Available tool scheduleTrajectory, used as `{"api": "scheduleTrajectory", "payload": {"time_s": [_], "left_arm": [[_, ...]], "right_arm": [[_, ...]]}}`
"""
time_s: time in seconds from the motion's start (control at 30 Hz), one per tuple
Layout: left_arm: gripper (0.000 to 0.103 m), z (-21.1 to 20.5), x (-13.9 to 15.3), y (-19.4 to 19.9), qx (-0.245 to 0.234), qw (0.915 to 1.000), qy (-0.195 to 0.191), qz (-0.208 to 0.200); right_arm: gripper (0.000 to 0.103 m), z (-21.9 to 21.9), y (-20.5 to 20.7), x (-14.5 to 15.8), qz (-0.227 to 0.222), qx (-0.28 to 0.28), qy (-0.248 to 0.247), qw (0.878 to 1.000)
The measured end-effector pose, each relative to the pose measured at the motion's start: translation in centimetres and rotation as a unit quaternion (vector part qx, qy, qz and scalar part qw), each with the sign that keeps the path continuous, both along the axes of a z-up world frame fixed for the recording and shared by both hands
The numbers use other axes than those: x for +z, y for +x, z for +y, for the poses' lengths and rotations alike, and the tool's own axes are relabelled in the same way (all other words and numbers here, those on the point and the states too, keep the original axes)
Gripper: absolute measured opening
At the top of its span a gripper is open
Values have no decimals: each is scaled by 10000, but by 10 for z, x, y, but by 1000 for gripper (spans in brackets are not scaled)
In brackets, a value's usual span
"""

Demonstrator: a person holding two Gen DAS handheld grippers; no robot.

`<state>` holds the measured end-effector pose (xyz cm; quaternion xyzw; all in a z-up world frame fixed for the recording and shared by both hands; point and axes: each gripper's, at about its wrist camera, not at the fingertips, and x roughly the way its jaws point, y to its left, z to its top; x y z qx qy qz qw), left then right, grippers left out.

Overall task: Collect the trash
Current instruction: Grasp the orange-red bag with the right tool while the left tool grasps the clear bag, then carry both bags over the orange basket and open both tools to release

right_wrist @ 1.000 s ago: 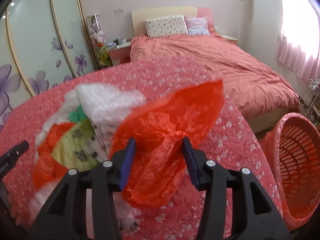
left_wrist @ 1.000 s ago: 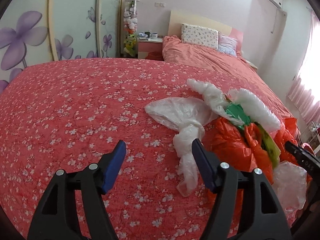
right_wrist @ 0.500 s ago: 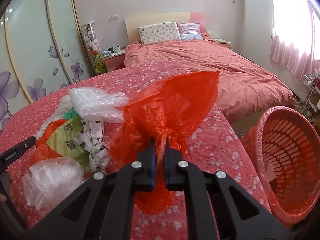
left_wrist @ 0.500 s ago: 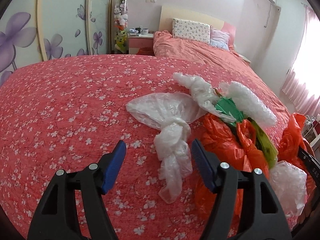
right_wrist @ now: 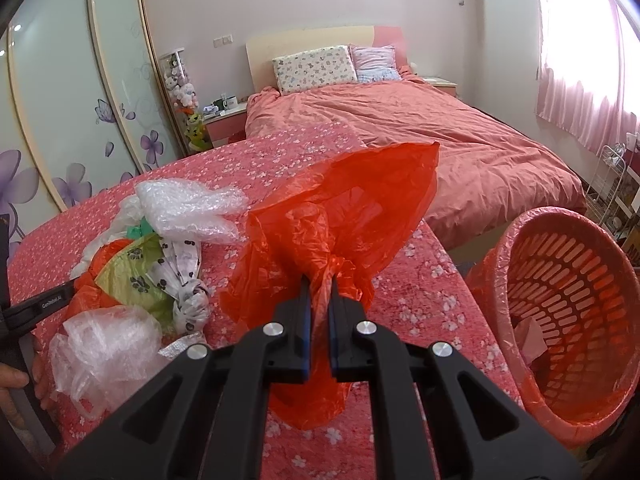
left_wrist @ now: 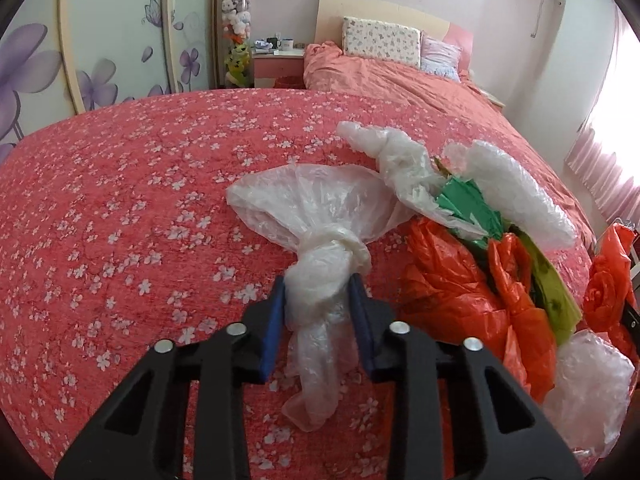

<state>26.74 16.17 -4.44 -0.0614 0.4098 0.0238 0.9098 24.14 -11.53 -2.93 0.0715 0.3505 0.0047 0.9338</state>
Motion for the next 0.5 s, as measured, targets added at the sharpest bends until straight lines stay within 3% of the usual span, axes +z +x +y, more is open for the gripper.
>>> {"api": "scheduleTrajectory", "payload": {"time_s": [0.5], "left_arm": [[22,13,47,-24,194,9981,-25,-588]], "right_arm": [[8,-2,-23,28,-297,36,-17,9996]]}}
